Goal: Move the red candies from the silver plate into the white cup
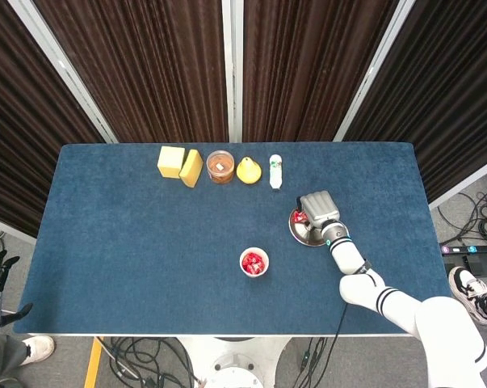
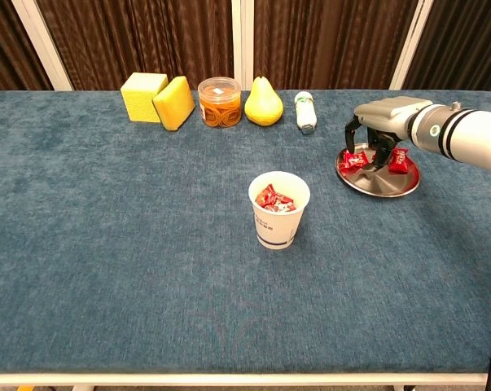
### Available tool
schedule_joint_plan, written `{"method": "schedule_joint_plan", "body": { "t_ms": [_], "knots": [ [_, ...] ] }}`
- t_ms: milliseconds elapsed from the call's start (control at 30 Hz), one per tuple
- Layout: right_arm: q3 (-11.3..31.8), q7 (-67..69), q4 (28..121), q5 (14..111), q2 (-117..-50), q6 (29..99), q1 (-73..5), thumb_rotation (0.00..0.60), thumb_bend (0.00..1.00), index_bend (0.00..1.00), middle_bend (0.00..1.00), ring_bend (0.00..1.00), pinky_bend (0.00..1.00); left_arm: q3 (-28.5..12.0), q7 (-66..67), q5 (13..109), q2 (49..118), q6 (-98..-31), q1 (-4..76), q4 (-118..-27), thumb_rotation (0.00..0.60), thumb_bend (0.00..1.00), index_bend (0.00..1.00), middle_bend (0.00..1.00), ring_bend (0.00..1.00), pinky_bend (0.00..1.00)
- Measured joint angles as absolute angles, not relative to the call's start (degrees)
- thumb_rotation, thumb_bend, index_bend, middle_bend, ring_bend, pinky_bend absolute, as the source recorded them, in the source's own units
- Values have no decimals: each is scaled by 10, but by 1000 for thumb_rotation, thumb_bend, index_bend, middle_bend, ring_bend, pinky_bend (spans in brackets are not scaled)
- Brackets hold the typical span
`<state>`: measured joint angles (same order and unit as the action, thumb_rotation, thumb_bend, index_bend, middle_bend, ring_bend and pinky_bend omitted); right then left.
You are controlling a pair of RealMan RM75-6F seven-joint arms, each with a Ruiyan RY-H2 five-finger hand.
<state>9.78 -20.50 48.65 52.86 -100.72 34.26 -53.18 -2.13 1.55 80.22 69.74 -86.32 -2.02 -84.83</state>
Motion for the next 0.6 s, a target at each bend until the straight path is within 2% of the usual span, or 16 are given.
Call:
{"method": "schedule_joint_plan", "body": {
  "t_ms": [67,300,433,600],
  "knots": [
    [98,-205,481,529,-1012,340,-533,600,245,453,979,992,1000,-21,14,802,698,-863,-20,-847,600,0,216,172,141,163],
    [101,-203,473,533,-1018,339,-534,600,387,547,979,996,1000,-22,9,801,699,-863,-21,-843,600,0,216,172,141,163],
    [105,-196,492,539,-1009,347,-532,600,395,559,979,996,1000,-22,8,801,700,-865,-22,-841,600,0,216,172,141,163],
    [109,-179,571,565,-969,374,-521,600,394,562,979,996,1000,-23,10,803,699,-864,-21,-843,600,0,216,172,141,163]
  ]
}}
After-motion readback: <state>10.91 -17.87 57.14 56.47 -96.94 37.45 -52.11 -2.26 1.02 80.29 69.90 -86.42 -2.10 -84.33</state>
